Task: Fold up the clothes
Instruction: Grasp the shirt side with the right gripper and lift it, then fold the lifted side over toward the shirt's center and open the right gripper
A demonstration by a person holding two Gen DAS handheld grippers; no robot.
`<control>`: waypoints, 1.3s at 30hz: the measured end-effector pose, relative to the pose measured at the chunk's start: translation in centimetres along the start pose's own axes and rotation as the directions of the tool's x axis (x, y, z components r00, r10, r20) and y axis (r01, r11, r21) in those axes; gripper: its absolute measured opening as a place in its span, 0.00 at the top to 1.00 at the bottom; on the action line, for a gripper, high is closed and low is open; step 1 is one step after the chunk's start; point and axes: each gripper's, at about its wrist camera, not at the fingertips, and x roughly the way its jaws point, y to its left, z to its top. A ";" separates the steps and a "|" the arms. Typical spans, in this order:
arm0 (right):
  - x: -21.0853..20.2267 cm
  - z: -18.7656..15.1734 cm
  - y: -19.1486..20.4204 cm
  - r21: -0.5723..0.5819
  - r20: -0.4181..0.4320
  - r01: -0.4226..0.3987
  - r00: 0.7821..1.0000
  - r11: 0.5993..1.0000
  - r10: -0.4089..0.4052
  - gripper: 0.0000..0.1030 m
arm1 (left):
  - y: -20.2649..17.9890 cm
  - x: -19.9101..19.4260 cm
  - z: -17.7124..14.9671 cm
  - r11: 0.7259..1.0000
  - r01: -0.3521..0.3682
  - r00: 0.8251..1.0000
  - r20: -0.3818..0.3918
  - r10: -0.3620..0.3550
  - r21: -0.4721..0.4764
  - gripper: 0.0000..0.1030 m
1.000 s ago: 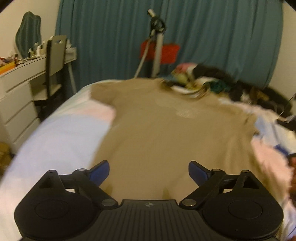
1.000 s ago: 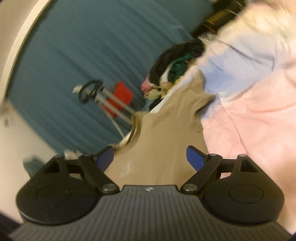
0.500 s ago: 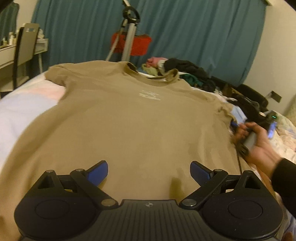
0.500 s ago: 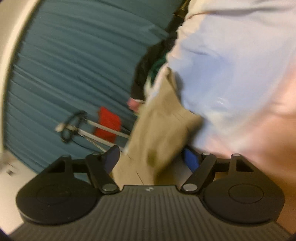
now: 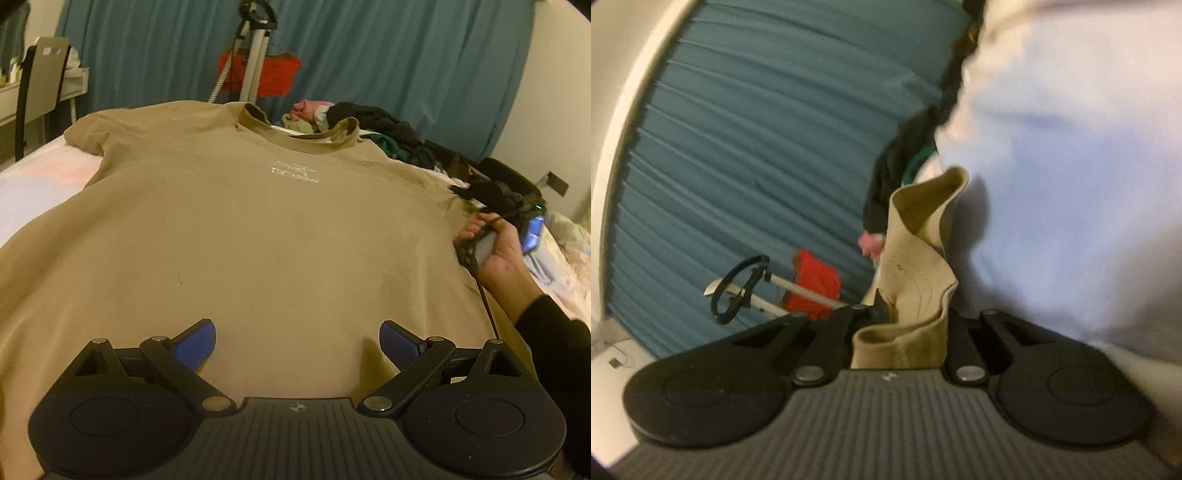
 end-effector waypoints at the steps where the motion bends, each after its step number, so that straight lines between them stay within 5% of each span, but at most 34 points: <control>1: -0.5 0.3 0.4 -0.025 0.028 0.007 1.000 1.000 -0.007 0.93 | 0.1 0.0 0.1 1.000 -0.001 1.000 -0.001 0.001 -0.010 0.06; 9: -2.4 1.5 10.0 -0.323 0.061 0.054 0.997 0.945 -0.036 0.94 | 1.6 -1.0 1.4 0.999 -0.014 1.000 0.004 0.014 -0.043 0.06; 18: -3.9 -1.9 24.1 -0.672 0.102 0.136 0.991 0.728 -0.091 0.93 | 3.5 -4.2 3.5 0.999 0.022 0.995 0.099 -0.025 0.025 0.06; 26: -1.1 -16.0 31.8 -0.912 0.043 0.086 0.993 0.401 -0.114 0.93 | 8.6 -6.3 5.9 0.997 -0.013 0.978 0.205 0.028 -0.075 0.05; 32: 2.6 -28.6 31.1 -0.987 -0.065 -0.035 0.980 0.154 -0.189 0.93 | 12.0 -3.3 6.7 0.990 -0.032 0.982 0.182 0.057 -0.138 0.07; 34: 4.0 -30.3 30.3 -0.985 -0.097 -0.061 0.970 0.162 -0.222 0.92 | 11.9 -2.8 6.5 0.991 -0.039 0.983 0.176 0.061 -0.127 0.07; 37: 4.8 -29.5 29.4 -0.962 -0.130 -0.058 0.957 0.266 -0.261 0.77 | 11.7 -2.5 6.3 0.994 -0.031 0.983 0.178 0.050 -0.109 0.07; 39: 4.6 -28.2 29.2 -0.947 -0.126 -0.033 0.953 0.320 -0.275 0.33 | 11.5 -2.6 6.3 0.995 -0.017 0.981 0.188 0.036 -0.102 0.07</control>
